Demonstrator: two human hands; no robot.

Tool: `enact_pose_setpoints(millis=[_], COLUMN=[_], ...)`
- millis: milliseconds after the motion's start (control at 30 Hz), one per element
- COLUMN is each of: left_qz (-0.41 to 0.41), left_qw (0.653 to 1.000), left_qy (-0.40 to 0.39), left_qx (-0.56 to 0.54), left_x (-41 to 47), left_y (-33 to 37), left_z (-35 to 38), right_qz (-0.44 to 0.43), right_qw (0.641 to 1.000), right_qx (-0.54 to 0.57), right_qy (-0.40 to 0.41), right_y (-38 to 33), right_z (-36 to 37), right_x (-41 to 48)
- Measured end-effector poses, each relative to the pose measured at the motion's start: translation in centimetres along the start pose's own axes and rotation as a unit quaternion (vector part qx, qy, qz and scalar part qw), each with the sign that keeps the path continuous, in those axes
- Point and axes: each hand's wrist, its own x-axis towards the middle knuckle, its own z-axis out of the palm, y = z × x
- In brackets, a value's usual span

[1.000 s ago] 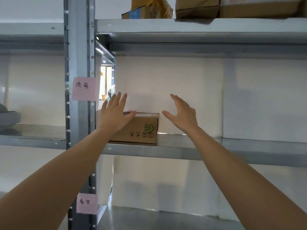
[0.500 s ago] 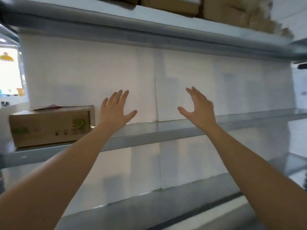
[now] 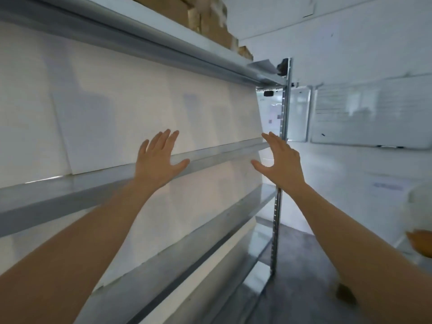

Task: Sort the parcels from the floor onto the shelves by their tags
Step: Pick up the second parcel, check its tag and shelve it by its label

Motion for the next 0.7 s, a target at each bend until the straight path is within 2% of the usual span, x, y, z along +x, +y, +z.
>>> enact_pose_setpoints(millis=[400,700], left_qz=[0.076,0.152], left_qw=[0.99,0.97], left_qy=[-0.023,-0.063], left_qx=[-0.115,-0.178], left_x=[10.0,16.1], left_y=[19.2,30.1], left_z=[16.1,28.0], right_qz=[0.058,0.135], right_qw=[0.987,0.971], right_qx=[-0.146,-0.194], right_qy=[0.022,0.043], right_y=[21.3,33.2], right_z=[-8.8,-9.1], right_x=[2.0,2.4])
